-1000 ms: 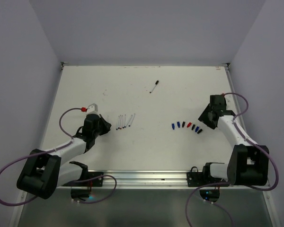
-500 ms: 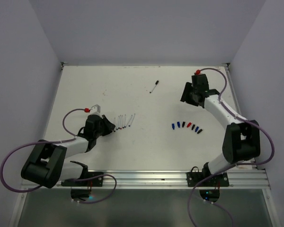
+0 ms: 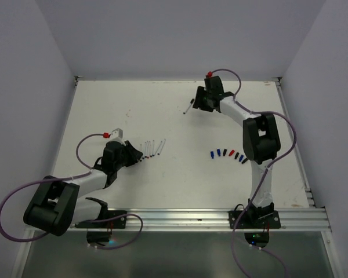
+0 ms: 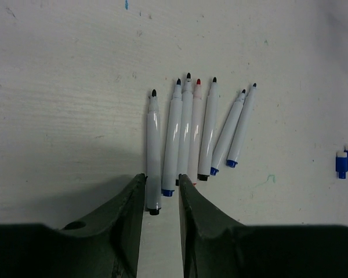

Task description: Open the pen caps

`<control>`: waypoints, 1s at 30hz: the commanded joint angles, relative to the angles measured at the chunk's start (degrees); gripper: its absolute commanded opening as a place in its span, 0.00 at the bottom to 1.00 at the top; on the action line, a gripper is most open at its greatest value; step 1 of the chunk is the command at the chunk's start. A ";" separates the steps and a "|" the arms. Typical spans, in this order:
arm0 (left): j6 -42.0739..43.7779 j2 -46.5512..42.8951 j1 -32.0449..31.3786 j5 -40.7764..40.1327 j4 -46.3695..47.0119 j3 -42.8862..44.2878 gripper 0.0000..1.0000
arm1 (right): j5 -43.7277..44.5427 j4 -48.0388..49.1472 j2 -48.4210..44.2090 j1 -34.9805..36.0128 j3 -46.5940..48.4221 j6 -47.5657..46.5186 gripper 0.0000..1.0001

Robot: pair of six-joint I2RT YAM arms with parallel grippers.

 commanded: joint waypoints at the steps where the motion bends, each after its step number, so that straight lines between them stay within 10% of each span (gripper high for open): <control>1: 0.07 -3.44 0.42 1.43 2.27 -0.16 0.32 | 1.68 3.48 4.74 1.69 7.14 1.18 0.50; 11: -0.98 -9.69 0.42 3.28 0.60 0.20 0.34 | 17.11 -12.15 21.71 6.43 33.85 1.80 0.45; 30: -0.37 -13.91 0.51 5.39 -2.65 2.22 0.37 | 24.27 -17.97 27.17 9.42 37.30 2.51 0.27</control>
